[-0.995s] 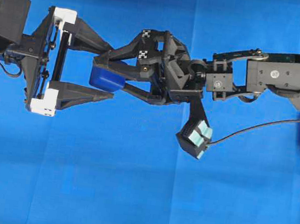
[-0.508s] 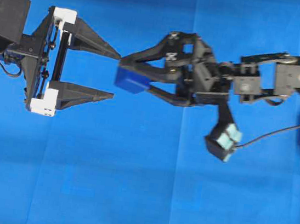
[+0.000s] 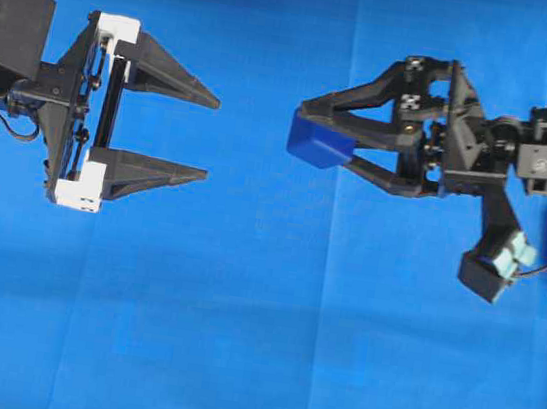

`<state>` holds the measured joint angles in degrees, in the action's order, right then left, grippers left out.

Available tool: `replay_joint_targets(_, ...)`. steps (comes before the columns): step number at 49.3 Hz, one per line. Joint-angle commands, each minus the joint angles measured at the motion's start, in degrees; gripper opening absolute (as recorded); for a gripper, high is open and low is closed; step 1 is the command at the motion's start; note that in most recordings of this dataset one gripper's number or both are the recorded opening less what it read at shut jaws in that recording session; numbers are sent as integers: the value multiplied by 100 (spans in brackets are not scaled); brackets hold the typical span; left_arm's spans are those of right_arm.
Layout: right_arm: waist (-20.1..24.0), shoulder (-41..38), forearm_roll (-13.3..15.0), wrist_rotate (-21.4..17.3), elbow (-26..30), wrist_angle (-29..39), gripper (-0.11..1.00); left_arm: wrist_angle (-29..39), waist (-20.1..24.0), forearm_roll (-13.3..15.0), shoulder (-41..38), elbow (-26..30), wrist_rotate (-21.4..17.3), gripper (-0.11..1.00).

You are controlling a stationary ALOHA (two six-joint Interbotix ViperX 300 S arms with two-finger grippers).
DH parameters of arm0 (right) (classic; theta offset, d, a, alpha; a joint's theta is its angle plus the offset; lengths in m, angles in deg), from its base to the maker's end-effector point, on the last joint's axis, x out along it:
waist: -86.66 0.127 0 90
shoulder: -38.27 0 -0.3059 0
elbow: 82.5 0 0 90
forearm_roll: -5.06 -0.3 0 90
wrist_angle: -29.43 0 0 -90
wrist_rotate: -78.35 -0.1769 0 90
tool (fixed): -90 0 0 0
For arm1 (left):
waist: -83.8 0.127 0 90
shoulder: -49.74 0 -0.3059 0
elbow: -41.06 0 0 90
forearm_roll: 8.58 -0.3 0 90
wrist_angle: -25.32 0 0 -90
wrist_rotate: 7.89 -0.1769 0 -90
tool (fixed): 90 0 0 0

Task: Handover the blue block to the right arm after grasping it with the left arm, then place it in the designated position.
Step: 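Pull the cube away to the right with the right gripper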

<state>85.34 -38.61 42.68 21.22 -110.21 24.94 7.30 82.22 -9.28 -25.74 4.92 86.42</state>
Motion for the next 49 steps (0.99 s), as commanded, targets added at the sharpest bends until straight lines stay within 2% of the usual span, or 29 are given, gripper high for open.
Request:
replay_joint_targets(1, 0, 114, -70, -9, 53, -18, 55, -26, 9, -9, 70, 114, 0, 93)
replay_joint_targets(9, 9, 97, -141, -18, 62, 18, 55, -26, 9, -9, 53, 114, 0, 93)
replay_joint_targets(15, 9, 114, -562, -114, 53, 88, 55, -26, 9, -9, 79, 105, 0, 93)
replay_joint_targets(19, 9, 132, -967, -396, 44, 105, 55, -26, 9, -9, 79, 105, 0, 93)
replay_joint_targets(25, 9, 167, -1521, -1020, 35, 149, 55, -26, 9, -9, 62, 114, -26, 93)
replay_joint_targets(33, 26, 220, -1978, -2030, 26, 334, 55, -9, 9, -9, 53, 123, -53, 93)
replay_joint_targets(41, 97, 229, -2180, -3182, 35, 545, 55, -9, 9, -9, 53, 123, -70, 93)
replay_joint_targets(49, 97, 290, -2215, -4430, 26, 773, 55, -9, 9, -9, 53, 123, -79, 93)
